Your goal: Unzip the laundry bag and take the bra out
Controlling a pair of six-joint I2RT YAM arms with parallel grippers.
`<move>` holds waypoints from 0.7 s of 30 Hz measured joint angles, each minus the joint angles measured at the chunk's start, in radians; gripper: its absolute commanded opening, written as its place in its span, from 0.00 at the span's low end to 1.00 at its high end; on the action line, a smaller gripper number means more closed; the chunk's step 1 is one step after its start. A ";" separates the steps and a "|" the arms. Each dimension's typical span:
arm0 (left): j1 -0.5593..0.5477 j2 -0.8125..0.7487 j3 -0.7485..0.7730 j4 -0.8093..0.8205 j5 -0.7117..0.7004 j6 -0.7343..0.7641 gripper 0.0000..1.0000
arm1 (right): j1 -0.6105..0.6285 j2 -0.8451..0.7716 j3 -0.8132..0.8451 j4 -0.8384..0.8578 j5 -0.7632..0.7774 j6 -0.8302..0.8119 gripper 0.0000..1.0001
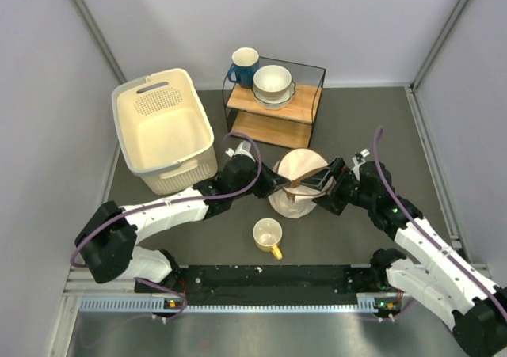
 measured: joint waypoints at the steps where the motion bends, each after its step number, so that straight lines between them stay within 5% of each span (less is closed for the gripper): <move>1: -0.007 0.011 0.003 0.010 -0.010 -0.006 0.00 | 0.016 0.007 -0.001 0.000 0.018 0.022 0.91; 6: -0.016 0.018 0.004 0.019 -0.031 -0.021 0.00 | 0.044 -0.029 -0.029 0.014 0.100 0.110 0.61; 9: -0.019 0.018 0.019 -0.009 -0.045 -0.015 0.06 | 0.044 -0.035 -0.034 0.017 0.130 0.132 0.21; 11: -0.019 0.014 0.030 -0.025 -0.055 0.000 0.19 | 0.044 -0.021 -0.034 0.018 0.148 0.132 0.05; 14: -0.019 -0.007 0.034 -0.058 -0.056 0.068 0.51 | 0.047 0.000 -0.033 0.019 0.144 0.127 0.00; 16: -0.018 -0.044 0.034 -0.108 -0.057 0.128 0.62 | 0.047 0.010 -0.031 0.015 0.141 0.111 0.00; 21: -0.014 -0.235 0.017 -0.194 -0.077 0.282 0.60 | 0.033 0.058 0.024 -0.016 0.131 0.068 0.00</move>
